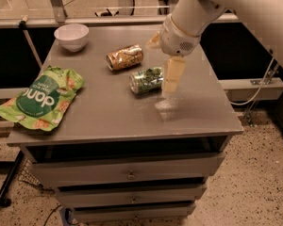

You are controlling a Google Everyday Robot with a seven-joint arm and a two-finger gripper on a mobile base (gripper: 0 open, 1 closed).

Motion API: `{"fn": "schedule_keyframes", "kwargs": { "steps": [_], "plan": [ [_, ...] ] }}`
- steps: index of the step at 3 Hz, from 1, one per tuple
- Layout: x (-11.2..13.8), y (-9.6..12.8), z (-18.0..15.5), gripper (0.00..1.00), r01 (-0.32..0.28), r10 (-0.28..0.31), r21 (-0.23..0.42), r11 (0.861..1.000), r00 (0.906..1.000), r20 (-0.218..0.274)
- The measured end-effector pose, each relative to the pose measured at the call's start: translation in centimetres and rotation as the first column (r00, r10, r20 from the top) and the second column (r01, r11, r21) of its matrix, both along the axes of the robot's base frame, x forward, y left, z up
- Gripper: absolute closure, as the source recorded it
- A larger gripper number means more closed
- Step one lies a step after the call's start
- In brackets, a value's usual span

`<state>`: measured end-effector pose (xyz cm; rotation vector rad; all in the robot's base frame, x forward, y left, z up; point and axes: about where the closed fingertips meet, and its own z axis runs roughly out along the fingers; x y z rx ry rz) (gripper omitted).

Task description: Pick green can

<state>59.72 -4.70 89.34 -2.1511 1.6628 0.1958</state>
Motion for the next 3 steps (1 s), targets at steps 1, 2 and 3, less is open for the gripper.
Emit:
{"fn": "schedule_keyframes", "kwargs": {
  "steps": [1,2,3],
  "plan": [
    [0.9,0.4,-1.9,0.0,-0.017,0.017,-0.031,0.999,0.9997,-0.017],
    [1.5,0.9,-3.6,0.18,-0.042,0.041,-0.042,0.998,0.9987,-0.031],
    [2.1,0.7,-4.4,0.49,-0.047,0.047,-0.024,0.999,0.9987,-0.022]
  ]
}}
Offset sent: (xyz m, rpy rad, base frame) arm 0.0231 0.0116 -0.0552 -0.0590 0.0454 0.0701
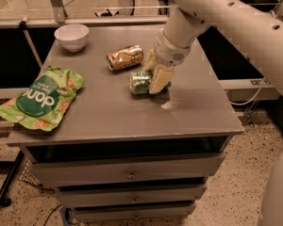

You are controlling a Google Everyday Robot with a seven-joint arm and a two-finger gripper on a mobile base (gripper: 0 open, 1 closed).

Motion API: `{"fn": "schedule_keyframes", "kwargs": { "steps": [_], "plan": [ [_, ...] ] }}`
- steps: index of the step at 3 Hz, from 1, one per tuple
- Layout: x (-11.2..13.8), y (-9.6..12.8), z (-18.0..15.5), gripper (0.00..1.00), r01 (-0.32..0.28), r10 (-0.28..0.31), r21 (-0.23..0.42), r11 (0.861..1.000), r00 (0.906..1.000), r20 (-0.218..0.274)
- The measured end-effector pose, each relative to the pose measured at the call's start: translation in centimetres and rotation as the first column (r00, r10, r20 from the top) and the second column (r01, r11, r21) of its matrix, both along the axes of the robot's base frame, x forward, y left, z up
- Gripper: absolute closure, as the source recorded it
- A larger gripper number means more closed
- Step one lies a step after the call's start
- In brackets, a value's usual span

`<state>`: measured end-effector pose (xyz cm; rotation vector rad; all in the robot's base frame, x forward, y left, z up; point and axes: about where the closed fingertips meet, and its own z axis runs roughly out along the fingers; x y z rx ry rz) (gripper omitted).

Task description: Pick green can

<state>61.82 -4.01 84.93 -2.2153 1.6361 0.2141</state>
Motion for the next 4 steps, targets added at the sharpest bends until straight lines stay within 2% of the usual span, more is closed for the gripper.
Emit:
{"fn": "schedule_keyframes", "kwargs": {
  "steps": [1,2,3,4],
  "plan": [
    [0.2,-0.5,0.2,0.74,0.0,-0.001,0.056,0.998,0.9998,0.018],
    [0.1,-1.3,2.9,0.95,-0.014,0.003,0.118,0.993,0.9954,0.096],
    [-0.1,-2.0,6.6,1.0,-0.04,0.014,0.128,0.991,0.9808,0.194],
    [-0.2,-2.4,9.4,1.0,-0.055,0.023,0.112,0.992,0.9649,0.262]
  ]
}}
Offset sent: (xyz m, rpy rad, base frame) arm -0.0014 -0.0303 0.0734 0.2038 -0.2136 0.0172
